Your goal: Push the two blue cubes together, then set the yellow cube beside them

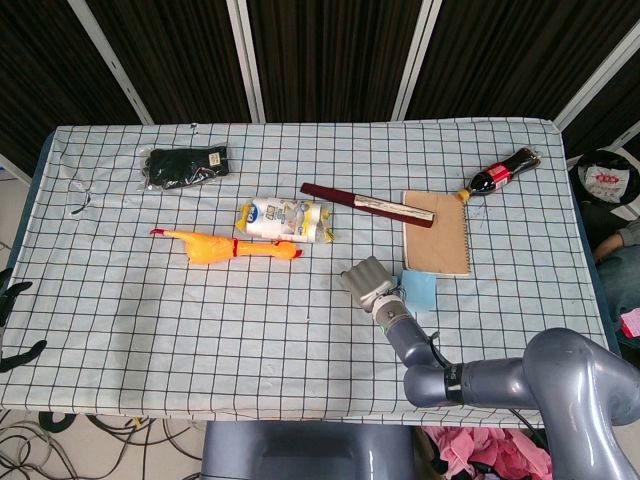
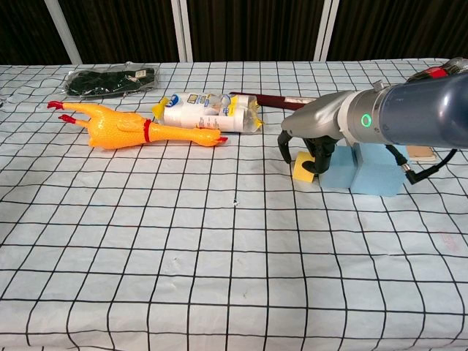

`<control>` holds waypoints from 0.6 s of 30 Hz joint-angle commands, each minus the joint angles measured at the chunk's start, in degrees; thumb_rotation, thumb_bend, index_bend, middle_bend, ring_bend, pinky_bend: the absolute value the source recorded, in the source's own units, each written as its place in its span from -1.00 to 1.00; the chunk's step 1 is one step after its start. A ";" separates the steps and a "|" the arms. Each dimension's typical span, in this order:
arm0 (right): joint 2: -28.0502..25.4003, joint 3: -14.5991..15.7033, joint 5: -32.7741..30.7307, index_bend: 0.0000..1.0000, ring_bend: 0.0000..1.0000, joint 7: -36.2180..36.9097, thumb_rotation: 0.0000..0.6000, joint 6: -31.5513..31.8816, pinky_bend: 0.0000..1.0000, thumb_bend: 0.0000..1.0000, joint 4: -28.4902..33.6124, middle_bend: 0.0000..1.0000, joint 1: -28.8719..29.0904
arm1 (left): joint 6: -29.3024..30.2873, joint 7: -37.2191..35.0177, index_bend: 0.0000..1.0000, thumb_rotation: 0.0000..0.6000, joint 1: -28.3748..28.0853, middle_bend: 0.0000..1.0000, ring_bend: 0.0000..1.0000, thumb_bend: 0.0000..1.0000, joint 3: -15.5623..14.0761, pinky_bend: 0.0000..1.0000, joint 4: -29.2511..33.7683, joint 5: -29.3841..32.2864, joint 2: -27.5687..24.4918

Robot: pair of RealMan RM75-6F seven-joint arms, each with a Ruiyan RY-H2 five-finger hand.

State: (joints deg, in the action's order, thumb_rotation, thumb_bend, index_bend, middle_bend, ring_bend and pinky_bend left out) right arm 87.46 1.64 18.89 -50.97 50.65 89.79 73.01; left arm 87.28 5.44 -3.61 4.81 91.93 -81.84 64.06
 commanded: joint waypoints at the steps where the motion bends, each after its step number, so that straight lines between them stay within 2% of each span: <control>1: -0.05 0.07 -0.26 -0.41 1.00 -0.04 1.00 -0.13 1.00 0.02 -0.03 1.00 -0.02 | -0.01 -0.04 -0.56 1.00 0.02 -0.86 -1.00 -0.90 -0.04 -1.00 0.03 -0.03 -0.03; 18: -0.97 0.72 0.57 -0.39 1.00 0.12 1.00 -0.02 1.00 0.02 1.20 1.00 -0.59 | -0.03 0.13 -0.56 1.00 0.01 -0.86 -1.00 -0.90 0.00 -1.00 -0.01 0.07 -0.01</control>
State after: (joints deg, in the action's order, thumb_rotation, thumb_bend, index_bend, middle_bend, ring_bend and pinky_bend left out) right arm 86.51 2.33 19.45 -50.84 50.62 90.97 72.43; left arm 87.25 5.58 -3.60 4.80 91.92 -81.76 64.05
